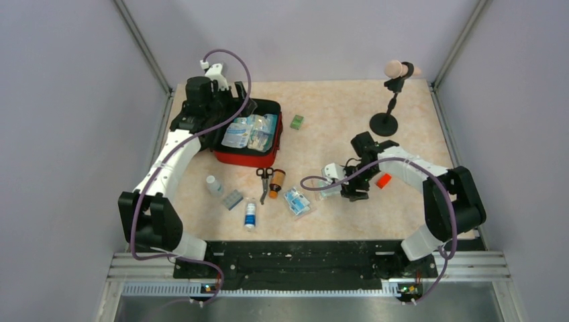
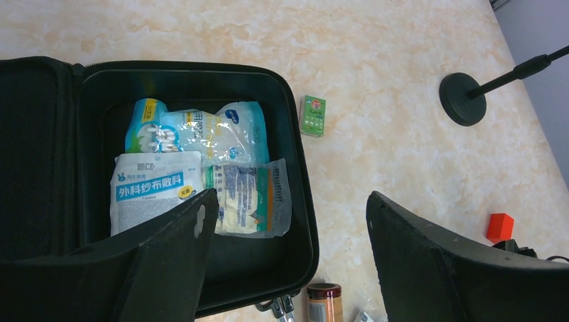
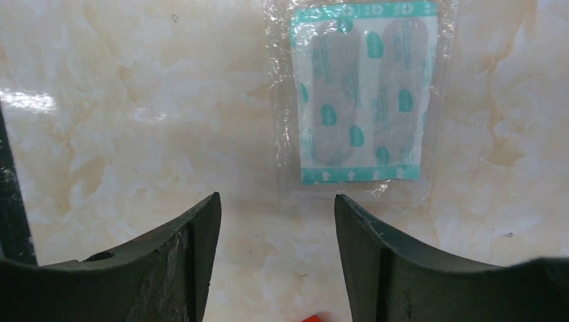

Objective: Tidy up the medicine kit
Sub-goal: Pick up the medical item at the center of the board.

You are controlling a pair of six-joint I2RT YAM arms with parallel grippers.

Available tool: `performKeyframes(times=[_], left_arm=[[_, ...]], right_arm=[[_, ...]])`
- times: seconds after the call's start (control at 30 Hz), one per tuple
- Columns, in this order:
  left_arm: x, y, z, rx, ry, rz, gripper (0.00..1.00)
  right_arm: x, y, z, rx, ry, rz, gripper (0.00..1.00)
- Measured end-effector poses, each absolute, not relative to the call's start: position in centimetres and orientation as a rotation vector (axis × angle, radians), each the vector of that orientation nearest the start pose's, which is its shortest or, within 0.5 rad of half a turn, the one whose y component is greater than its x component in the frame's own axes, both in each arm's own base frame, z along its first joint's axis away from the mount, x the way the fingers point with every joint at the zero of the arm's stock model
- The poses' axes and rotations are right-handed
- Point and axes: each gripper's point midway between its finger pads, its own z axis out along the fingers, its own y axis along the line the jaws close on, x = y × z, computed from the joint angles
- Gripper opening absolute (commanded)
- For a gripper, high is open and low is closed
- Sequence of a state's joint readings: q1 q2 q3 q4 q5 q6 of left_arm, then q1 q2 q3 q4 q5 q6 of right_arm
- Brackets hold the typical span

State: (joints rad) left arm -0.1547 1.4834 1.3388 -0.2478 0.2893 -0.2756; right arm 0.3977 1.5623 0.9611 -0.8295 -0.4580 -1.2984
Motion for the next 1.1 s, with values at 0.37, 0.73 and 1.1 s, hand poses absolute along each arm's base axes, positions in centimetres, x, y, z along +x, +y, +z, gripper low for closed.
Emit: performKeyframes(times=[0.37,0.73,1.1], left_arm=[[43.9,-13.1,27.2,0.063,1.988,-0.571,0.83],[44.3,-15.0,25.6,0.203,1.960,-0.672,0.83],[42.4,-18.1,26.1,0.675,1.753,-0.755,0.72]], right_arm=[[25.1,14.3,1.8,-2.064,1.847,0.359,0.17],[27.3,16.3,5.7,-1.930,1.882,0.376,0.00],[30.9,20.8,14.1,-1.693,1.853,0.540,0.00]])
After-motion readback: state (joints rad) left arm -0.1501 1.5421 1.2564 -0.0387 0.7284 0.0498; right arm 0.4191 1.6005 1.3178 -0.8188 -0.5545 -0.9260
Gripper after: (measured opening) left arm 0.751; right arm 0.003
